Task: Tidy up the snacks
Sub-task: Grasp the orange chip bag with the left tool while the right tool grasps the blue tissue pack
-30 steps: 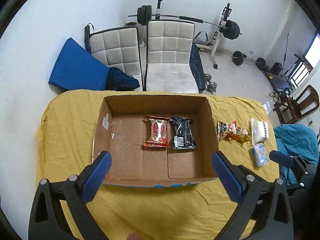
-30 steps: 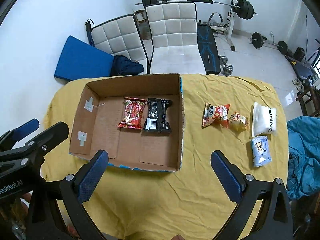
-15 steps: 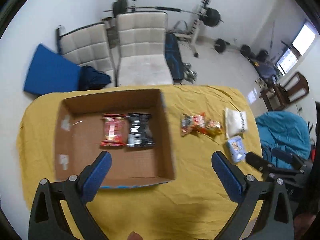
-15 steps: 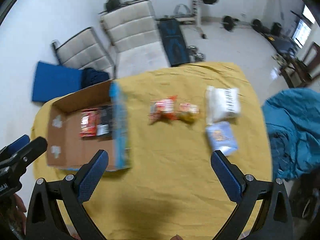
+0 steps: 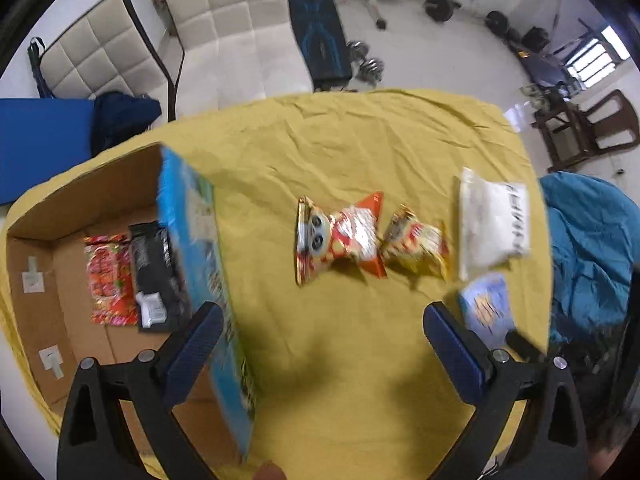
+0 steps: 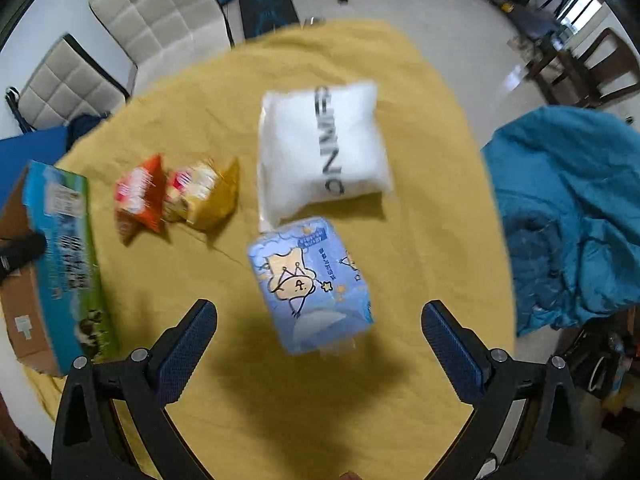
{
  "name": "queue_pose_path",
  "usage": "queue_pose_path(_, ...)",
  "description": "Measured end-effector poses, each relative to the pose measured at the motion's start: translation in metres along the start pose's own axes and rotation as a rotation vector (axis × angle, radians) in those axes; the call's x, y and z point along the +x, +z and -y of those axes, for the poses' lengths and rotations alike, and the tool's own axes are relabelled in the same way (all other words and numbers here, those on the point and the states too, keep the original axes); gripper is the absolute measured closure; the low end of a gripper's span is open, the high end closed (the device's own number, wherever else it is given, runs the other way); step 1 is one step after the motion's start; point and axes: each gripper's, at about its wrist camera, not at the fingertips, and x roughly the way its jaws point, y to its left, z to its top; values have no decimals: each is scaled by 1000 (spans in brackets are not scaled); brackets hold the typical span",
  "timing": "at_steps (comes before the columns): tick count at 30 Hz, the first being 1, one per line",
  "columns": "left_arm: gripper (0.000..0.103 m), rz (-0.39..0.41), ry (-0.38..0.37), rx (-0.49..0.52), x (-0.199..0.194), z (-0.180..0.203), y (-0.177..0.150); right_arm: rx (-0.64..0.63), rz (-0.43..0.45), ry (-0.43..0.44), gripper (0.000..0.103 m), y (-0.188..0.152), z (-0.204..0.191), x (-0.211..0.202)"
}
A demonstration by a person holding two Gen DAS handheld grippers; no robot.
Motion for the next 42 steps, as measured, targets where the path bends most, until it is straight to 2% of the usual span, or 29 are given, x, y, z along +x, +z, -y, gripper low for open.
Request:
queue_pose_path(4,0,-78,24,13,41,1,25,-20,-94,20,0,10,0,56)
queue_pose_path(8,0,-164,30,-12,79,-5,41,-36,-133,22,0,16,-3,86)
queue_pose_path(13,0,-164,76,58,94,13,54,-11,-173,40,0,21,2,111)
queue_pose_path(20,2,-224,81,50,124,15,68,-8,-207,49,0,26,1,131)
queue_pose_path(25,14,-272,52,22,144,6,67,-7,-226,47,7,32,-6,144)
queue_pose_path(27,18,-283,42,6,150,2,65,-6,-229,47,13,33,-7,147)
queue_pose_path(31,25,-261,37,-1,152,-4,65,-7,-232,33,15,28,-5,151)
queue_pose_path(33,41,-245,30,-2,147,-1,63,-10,-231,28,21,26,-7,155)
queue_pose_path(36,47,-229,25,3,139,5,59,-12,-229,16,31,22,-5,155)
queue_pose_path(42,49,-191,31,16,121,13,42,-16,-221,15,48,16,-7,150)
